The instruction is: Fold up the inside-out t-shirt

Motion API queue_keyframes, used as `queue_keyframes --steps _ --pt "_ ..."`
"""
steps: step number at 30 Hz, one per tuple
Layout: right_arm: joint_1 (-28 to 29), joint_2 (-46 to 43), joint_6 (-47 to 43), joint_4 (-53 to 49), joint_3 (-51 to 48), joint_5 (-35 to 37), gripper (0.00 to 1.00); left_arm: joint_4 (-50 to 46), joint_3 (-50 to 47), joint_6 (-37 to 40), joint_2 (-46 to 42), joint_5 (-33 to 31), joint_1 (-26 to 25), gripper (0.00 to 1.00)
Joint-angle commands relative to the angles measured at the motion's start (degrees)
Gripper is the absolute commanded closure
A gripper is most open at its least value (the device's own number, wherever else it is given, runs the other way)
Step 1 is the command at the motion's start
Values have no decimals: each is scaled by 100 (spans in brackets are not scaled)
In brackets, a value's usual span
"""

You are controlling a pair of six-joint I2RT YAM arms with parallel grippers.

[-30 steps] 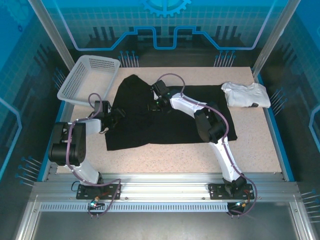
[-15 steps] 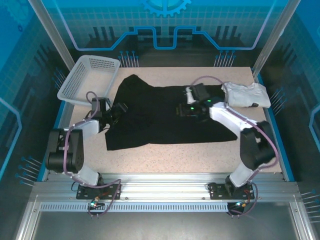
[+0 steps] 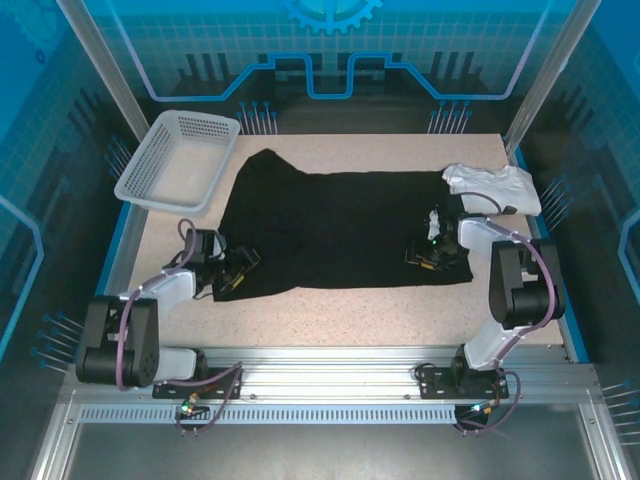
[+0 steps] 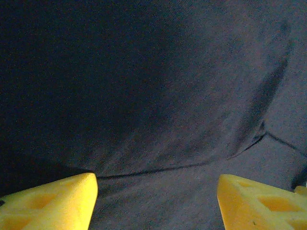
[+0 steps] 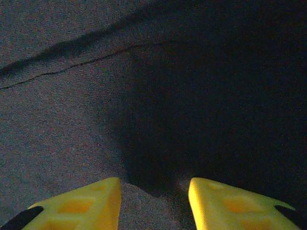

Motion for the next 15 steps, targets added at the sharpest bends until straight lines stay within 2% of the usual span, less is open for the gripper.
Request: queue_keyframes --steps 1,6,11,13,15 --pt "-30 -219 183 -627 -629 -265 57 -778 -375 49 -451 -204 16 32" --pt "-17 -959 397 -858 -1280 -327 57 -1450 -1095 -516 -1748 -307 43 32" --pt "114 -2276 1057 -992 -1720 8 57 -2623 -1363 -993 -3763 -682 51 31" --pt "117 -2830 1112 -866 -1635 235 56 -2378 -1295 -1083 -4065 -894 69 31" --pt "140 -3102 1032 -547 -1404 436 53 -1696 -1101 -1023 -3797 -1111 69 31"
